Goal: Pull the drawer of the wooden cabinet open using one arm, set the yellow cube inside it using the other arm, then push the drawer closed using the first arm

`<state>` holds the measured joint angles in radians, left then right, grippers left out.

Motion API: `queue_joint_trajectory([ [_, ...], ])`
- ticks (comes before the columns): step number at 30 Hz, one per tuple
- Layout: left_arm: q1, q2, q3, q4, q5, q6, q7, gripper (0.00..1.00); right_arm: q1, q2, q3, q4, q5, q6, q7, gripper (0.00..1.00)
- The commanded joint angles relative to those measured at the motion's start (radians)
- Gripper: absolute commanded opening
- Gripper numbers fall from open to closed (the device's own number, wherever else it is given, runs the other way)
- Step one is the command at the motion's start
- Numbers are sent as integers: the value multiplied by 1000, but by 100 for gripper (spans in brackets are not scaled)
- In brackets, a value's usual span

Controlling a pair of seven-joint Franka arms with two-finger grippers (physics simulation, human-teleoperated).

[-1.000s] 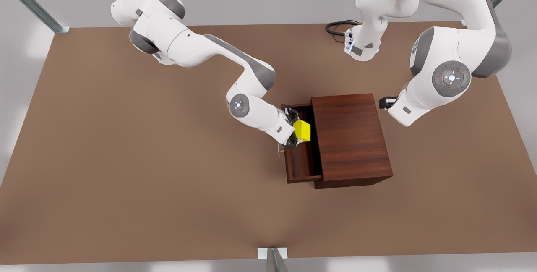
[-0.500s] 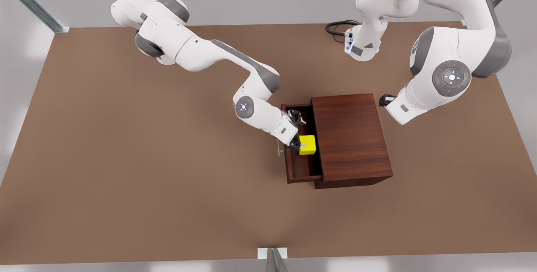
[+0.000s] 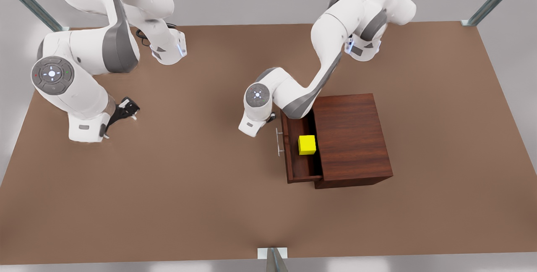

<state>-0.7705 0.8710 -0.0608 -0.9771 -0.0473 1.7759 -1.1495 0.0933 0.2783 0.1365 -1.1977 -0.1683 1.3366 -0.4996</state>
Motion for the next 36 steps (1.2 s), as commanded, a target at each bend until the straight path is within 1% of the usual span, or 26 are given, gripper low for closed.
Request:
queue_joint_trajectory([
  [1, 0, 22, 19, -18, 15, 203, -1476, 21, -26, -34, 3, -34, 18, -183, 610, 100],
  [3, 13, 20, 32, -52, 12, 218, -1615, 21, -53, -34, 3, -60, 35, -152, 599, 100],
  [4, 26, 22, 32, -54, 14, 234, -1636, 21, -55, -36, 3, -62, 39, -148, 599, 100],
  [5, 26, 10, 33, -106, 14, 226, -1635, 21, -57, -51, 2, -82, 53, -136, 598, 100],
  [6, 26, 5, 39, -115, 17, 218, -1636, 21, -60, -59, 2, -89, 59, -123, 598, 100],
  [8, 26, 3, 39, -117, 17, 178, -1635, 21, -58, -62, 2, -89, 61, -125, 595, 100],
  [13, 63, 3, 39, -130, 18, 172, -1621, 21, -57, -53, 0, -88, 79, -126, 572, 100],
  [18, 92, -27, 38, -161, 29, 155, -1612, 21, -52, -45, 0, -89, 95, -134, 572, 100],
  [28, 138, -38, 33, -176, 57, 155, -1592, 21, -7, -37, 0, -88, 95, -132, 547, 100],
  [36, 169, -76, 22, -233, 66, 155, -1547, 21, -6, -47, -8, -95, 93, -129, 543, 100],
])
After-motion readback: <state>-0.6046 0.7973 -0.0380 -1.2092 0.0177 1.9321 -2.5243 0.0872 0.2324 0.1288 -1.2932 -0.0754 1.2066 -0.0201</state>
